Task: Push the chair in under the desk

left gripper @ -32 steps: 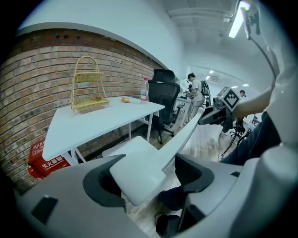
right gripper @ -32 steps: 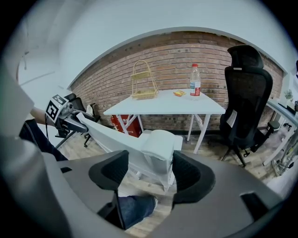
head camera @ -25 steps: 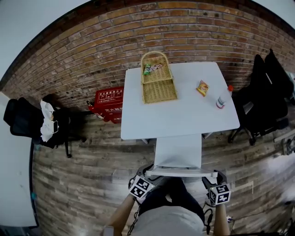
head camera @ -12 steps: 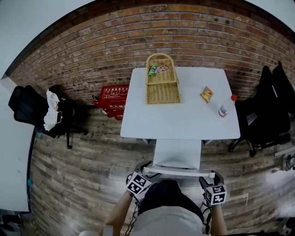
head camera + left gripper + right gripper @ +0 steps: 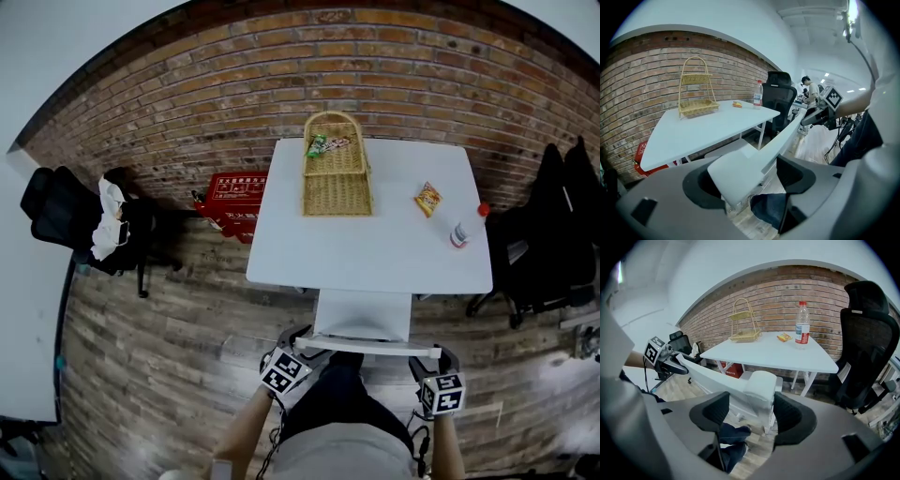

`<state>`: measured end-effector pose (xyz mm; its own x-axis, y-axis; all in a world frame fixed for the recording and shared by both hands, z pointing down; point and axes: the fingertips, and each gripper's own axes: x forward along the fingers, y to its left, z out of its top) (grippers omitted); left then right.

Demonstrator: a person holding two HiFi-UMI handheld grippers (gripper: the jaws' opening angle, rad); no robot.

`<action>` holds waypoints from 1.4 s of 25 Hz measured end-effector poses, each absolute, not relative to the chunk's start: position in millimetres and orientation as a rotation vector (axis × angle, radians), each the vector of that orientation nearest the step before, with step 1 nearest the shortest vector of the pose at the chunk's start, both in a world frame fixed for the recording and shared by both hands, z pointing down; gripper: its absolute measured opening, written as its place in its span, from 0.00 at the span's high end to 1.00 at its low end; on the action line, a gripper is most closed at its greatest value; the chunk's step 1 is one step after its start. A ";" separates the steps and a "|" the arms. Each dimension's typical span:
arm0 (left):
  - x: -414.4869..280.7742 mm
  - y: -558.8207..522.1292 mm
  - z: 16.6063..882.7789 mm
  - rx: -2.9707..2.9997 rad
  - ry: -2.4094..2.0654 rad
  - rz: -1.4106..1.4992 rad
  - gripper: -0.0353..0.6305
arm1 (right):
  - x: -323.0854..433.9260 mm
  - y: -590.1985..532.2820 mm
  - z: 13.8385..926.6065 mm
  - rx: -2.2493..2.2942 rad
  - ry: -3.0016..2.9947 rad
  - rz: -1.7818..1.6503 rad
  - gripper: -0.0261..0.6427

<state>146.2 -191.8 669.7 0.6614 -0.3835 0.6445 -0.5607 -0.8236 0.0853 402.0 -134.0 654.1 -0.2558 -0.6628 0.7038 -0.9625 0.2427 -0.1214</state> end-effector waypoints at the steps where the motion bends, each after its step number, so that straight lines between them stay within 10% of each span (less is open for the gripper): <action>1: 146.6 -193.4 669.5 2.602 -0.761 0.916 0.43 | 402.4 -136.1 654.0 1.478 -2.000 0.754 0.52; 35: 163.0 -301.6 668.3 2.563 -0.793 0.918 0.44 | 421.2 -255.7 652.9 1.447 -2.021 0.728 0.52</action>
<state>163.0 -301.6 668.3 0.6427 -0.3962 0.6557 -0.5913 -0.8008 0.0957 421.2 -255.7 652.9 -0.2739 -0.6596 0.6999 -0.9545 0.2758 -0.1136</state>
